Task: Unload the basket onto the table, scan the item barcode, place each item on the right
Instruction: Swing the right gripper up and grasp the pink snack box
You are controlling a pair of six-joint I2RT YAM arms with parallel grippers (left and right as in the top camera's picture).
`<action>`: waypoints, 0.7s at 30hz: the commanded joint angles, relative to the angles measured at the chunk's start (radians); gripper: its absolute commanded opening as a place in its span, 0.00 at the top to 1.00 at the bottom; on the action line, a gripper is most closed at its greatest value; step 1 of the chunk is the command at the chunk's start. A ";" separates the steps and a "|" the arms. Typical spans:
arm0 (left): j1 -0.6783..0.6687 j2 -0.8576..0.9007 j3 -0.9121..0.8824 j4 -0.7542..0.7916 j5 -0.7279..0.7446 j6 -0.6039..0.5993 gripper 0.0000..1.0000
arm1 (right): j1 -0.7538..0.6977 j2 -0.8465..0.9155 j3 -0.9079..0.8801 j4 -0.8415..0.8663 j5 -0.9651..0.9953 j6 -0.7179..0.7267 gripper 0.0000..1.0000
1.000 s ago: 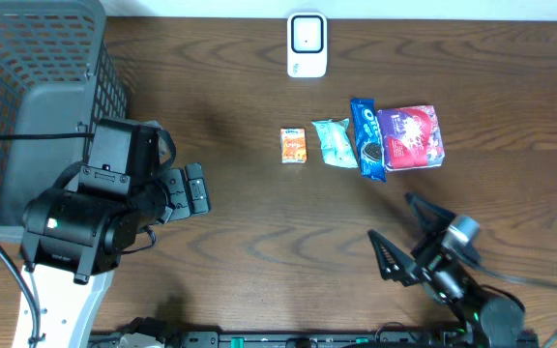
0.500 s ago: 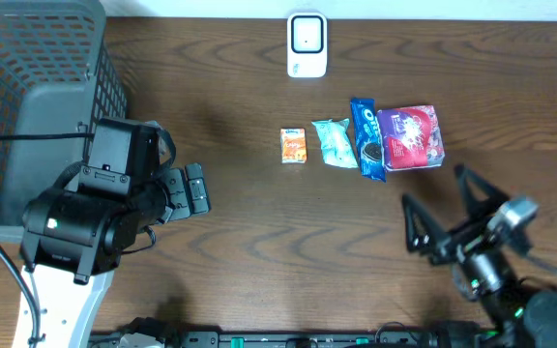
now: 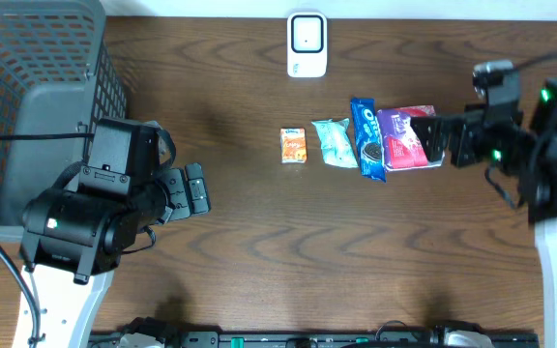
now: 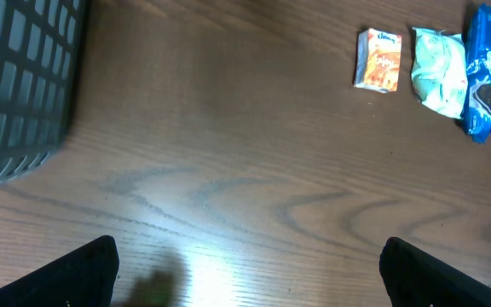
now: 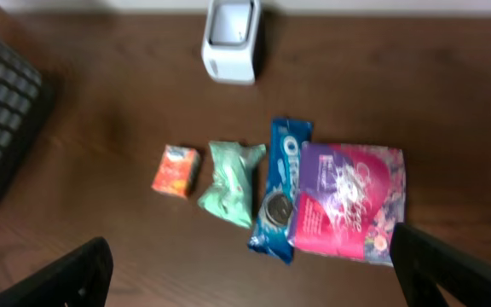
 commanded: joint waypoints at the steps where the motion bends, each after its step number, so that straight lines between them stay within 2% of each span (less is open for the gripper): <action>1: 0.004 0.003 0.003 -0.002 -0.013 -0.006 0.02 | -0.006 0.066 0.044 -0.024 -0.003 -0.055 0.01; 4: 0.004 0.003 0.003 -0.002 -0.013 -0.006 0.02 | -0.006 0.129 0.035 -0.031 0.018 -0.055 0.01; 9: 0.004 0.003 0.003 -0.002 -0.013 -0.006 0.02 | -0.015 0.222 0.035 -0.006 0.190 -0.049 0.01; 12: 0.004 0.003 0.003 -0.002 -0.013 -0.006 0.02 | -0.060 0.299 0.035 0.048 0.248 0.019 0.01; 17: 0.004 0.003 0.003 -0.002 -0.013 -0.006 0.02 | -0.143 0.443 0.035 0.116 0.179 0.022 0.01; 21: 0.004 0.003 0.003 -0.002 -0.013 -0.006 0.02 | -0.188 0.553 0.035 0.167 0.076 -0.042 0.01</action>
